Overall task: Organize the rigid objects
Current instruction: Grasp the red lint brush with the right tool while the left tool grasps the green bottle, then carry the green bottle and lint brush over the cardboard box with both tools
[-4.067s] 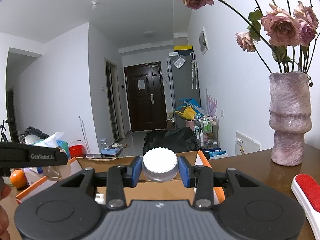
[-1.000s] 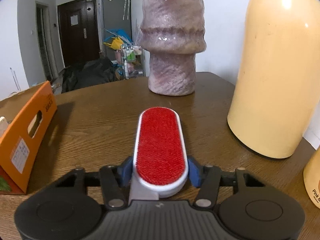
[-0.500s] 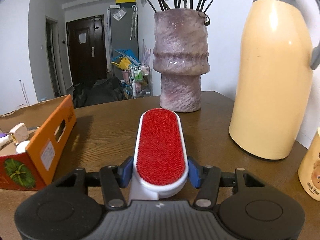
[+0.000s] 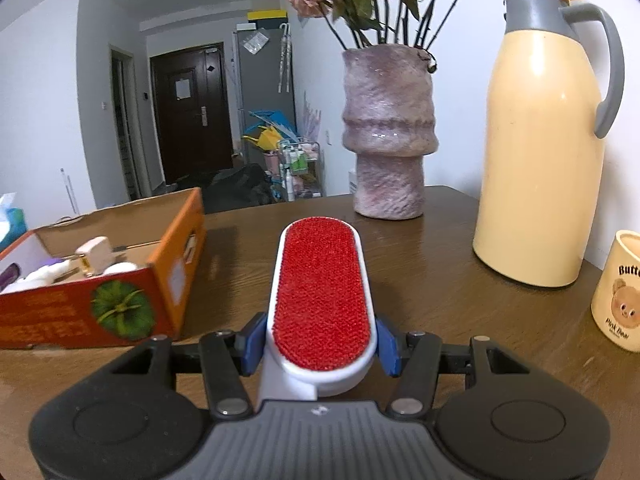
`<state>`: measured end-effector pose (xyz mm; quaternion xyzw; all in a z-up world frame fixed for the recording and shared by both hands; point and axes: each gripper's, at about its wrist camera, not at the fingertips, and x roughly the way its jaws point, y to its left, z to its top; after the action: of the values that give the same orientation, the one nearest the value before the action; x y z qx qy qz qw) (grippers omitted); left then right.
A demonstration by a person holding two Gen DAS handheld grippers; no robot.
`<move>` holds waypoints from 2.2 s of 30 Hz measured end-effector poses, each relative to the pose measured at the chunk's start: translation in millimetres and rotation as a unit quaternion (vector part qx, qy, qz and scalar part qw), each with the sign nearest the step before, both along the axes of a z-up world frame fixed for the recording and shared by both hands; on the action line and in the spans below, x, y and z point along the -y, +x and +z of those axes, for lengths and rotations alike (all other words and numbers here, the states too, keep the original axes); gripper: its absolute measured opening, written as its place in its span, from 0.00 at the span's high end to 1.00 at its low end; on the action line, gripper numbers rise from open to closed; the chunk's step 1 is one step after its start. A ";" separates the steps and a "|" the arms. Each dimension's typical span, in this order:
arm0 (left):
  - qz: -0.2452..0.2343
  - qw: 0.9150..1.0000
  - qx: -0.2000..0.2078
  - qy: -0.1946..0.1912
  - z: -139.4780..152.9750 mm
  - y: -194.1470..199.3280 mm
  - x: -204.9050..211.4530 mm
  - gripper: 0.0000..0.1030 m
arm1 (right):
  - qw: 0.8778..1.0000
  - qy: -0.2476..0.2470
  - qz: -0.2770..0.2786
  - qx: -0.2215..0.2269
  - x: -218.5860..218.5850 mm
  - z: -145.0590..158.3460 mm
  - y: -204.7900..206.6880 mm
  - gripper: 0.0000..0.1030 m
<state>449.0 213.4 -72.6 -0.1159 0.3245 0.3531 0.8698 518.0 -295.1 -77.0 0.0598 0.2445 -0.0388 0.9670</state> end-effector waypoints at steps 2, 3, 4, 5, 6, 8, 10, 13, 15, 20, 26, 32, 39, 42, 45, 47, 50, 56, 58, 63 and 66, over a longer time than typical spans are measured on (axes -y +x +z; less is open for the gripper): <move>-0.004 1.000 -0.001 -0.007 -0.4 0.5 0.3 0.32 | 1.000 0.000 0.004 0.002 -6.1 0.9 -6.9 0.47; -0.008 1.000 0.000 -0.012 -0.8 0.4 0.4 0.41 | 1.000 0.001 0.006 0.002 -8.7 1.0 -9.9 0.47; -0.015 1.000 0.003 -0.018 -0.7 0.0 1.1 0.43 | 1.000 0.001 0.008 0.003 -11.1 1.2 -12.5 0.47; -0.017 1.000 0.003 -0.019 -0.7 0.0 1.7 0.49 | 1.000 0.001 0.009 0.003 -13.4 1.5 -15.2 0.47; -0.022 1.000 0.005 -0.021 -0.4 -0.6 3.1 0.56 | 1.000 0.001 0.010 0.004 -15.5 1.8 -17.8 0.47; -0.029 0.999 0.007 -0.023 0.5 -1.7 5.9 0.67 | 1.000 0.002 0.013 0.004 -19.2 2.2 -22.2 0.47; -0.038 0.999 0.010 -0.028 0.9 -2.7 8.5 0.69 | 1.000 0.002 0.014 0.005 -22.3 2.5 -26.3 0.47; -0.053 0.998 0.012 -0.030 1.1 -5.0 13.8 0.69 | 1.000 0.002 0.015 0.005 -24.4 2.4 -29.6 0.47; -0.062 0.997 0.014 -0.032 1.4 -7.4 17.0 0.69 | 1.000 0.003 0.016 0.006 -25.7 2.4 -31.8 0.47; -0.077 0.997 0.022 -0.021 6.3 -16.0 27.3 0.69 | 1.000 0.005 0.021 0.011 -34.5 3.7 -45.0 0.47; -0.105 0.994 0.038 -0.008 15.0 -26.9 43.2 0.69 | 0.999 0.006 0.030 0.020 -44.7 6.2 -57.1 0.47; -0.129 0.990 0.058 0.011 24.1 -35.3 62.0 0.69 | 0.999 0.009 0.040 0.031 -53.8 9.1 -65.8 0.47; -0.160 0.983 0.083 0.022 36.9 -44.9 85.0 0.69 | 0.998 0.016 0.051 0.040 -63.5 12.6 -72.1 0.47; -0.173 0.980 0.096 0.026 43.2 -48.8 96.9 0.69 | 0.997 0.022 0.057 0.047 -68.5 15.3 -74.9 0.47; -0.185 0.976 0.110 0.026 50.4 -52.8 108.3 0.69 | 0.996 0.026 0.064 0.055 -74.3 18.5 -78.3 0.47; -0.193 0.974 0.118 0.027 55.1 -53.6 115.9 0.69 | 0.995 0.029 0.071 0.059 -79.1 21.0 -79.9 0.47; -0.208 0.969 0.128 0.035 62.1 -53.8 129.9 0.69 | 0.994 0.035 0.082 0.065 -85.9 25.3 -81.1 0.47; -0.226 0.963 0.145 0.037 74.3 -45.4 151.6 0.69 | 0.991 0.047 0.098 0.079 -98.0 33.3 -79.6 0.47; -0.229 0.961 0.150 0.036 78.0 -40.0 157.1 0.69 | 0.990 0.051 0.102 0.083 -101.1 36.4 -77.9 0.47; -0.234 0.958 0.163 0.032 86.7 -24.8 169.1 0.69 | 0.987 0.062 0.110 0.095 -109.9 44.6 -67.1 0.47; -0.237 0.957 0.168 0.030 90.4 -13.5 175.0 0.69 | 0.986 0.067 0.113 0.104 -115.4 49.8 -57.5 0.47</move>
<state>435.5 38.4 17.7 -0.0673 0.1816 0.1221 0.9734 460.6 -179.7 -27.2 0.0999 0.1494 0.0933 0.9793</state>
